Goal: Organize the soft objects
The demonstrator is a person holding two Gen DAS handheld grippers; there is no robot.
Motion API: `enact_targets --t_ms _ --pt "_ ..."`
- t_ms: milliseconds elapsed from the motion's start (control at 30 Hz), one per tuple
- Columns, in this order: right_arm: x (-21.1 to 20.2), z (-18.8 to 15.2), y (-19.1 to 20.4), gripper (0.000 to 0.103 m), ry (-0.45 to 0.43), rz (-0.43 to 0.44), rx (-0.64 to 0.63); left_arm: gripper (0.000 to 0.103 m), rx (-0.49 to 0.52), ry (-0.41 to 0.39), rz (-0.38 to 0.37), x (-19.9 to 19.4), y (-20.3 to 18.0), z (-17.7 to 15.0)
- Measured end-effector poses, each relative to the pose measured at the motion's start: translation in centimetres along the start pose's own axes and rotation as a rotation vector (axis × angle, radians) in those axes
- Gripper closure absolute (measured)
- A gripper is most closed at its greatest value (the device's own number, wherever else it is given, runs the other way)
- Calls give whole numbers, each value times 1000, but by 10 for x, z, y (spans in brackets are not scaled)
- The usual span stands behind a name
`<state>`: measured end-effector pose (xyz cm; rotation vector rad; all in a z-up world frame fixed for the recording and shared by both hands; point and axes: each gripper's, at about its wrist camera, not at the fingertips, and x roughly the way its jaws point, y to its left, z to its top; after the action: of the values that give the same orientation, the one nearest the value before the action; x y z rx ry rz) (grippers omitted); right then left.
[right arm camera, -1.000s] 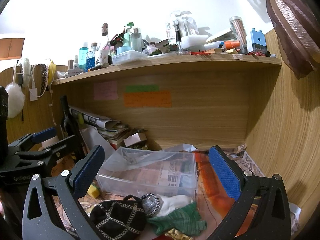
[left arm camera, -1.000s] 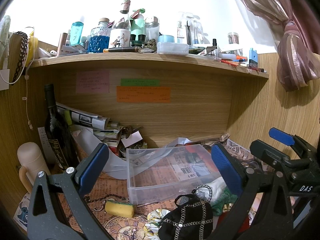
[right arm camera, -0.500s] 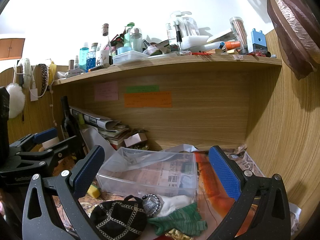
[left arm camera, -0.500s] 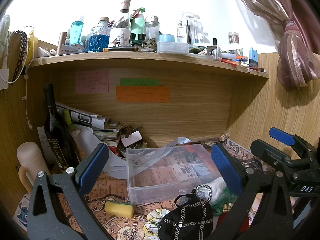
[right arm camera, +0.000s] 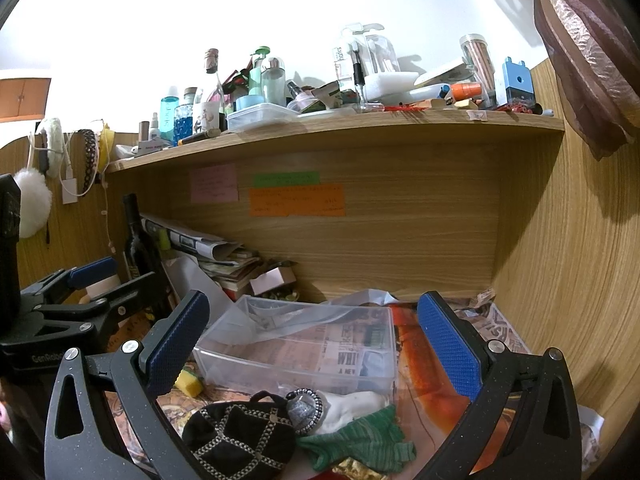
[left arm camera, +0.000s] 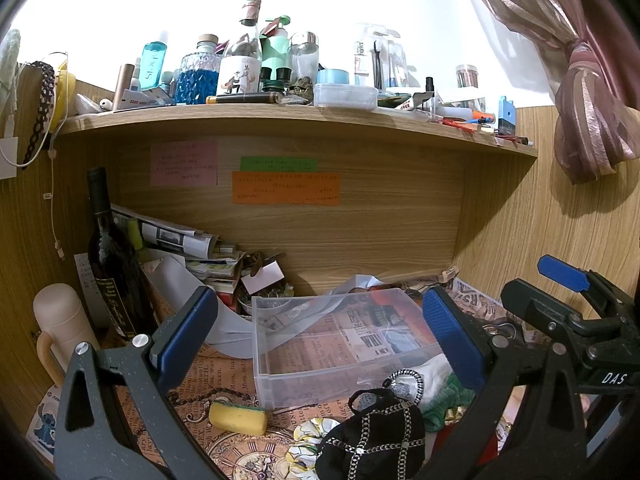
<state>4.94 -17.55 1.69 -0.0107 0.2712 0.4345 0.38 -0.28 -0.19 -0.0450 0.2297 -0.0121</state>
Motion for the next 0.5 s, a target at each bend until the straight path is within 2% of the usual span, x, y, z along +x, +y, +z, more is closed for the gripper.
enact_targets --t_ms 500 --pt "1 -1 0 0 6 18 5 0 0 6 -4 1 0 -1"
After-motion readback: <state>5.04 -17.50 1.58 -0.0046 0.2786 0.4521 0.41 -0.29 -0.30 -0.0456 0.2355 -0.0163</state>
